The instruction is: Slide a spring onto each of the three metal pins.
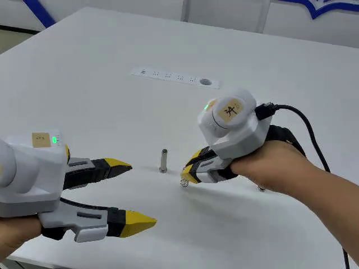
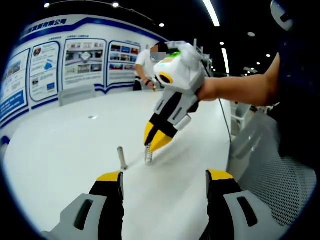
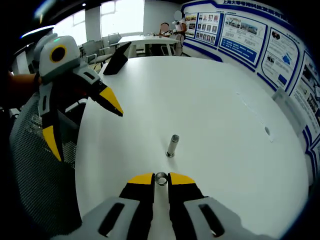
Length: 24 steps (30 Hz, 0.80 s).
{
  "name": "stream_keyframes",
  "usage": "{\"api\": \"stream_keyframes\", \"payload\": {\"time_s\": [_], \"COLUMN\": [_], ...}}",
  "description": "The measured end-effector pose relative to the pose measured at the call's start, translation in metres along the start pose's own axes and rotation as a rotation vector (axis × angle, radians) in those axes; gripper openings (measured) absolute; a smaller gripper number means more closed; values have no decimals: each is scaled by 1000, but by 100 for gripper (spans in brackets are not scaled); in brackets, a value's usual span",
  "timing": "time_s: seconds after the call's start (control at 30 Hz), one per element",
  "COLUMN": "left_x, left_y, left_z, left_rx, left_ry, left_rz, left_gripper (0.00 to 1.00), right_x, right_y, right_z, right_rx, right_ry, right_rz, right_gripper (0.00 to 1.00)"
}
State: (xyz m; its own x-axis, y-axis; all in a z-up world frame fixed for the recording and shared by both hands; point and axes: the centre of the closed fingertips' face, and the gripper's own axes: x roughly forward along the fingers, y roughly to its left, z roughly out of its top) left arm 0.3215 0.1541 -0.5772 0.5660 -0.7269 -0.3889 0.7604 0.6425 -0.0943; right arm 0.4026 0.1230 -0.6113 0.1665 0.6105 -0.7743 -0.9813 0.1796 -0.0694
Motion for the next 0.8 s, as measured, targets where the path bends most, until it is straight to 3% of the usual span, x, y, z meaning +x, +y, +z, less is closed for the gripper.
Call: {"api": "stream_keyframes", "payload": {"time_s": [0.47,0.8], "left_x": [0,-1], "left_y": [1,1], "left_z": [1,1], "left_rx": [1,0], "left_ry": [-6,-7], "left_rz": [2,3], "left_gripper": [68,68], "right_x": [-18,-30], "right_y": [-9,-17], "right_z": [25,55], "right_rx": [7,-7], "right_ry": [-30,-82], "right_rz": [-1,-13], "right_gripper": [12,12]}}
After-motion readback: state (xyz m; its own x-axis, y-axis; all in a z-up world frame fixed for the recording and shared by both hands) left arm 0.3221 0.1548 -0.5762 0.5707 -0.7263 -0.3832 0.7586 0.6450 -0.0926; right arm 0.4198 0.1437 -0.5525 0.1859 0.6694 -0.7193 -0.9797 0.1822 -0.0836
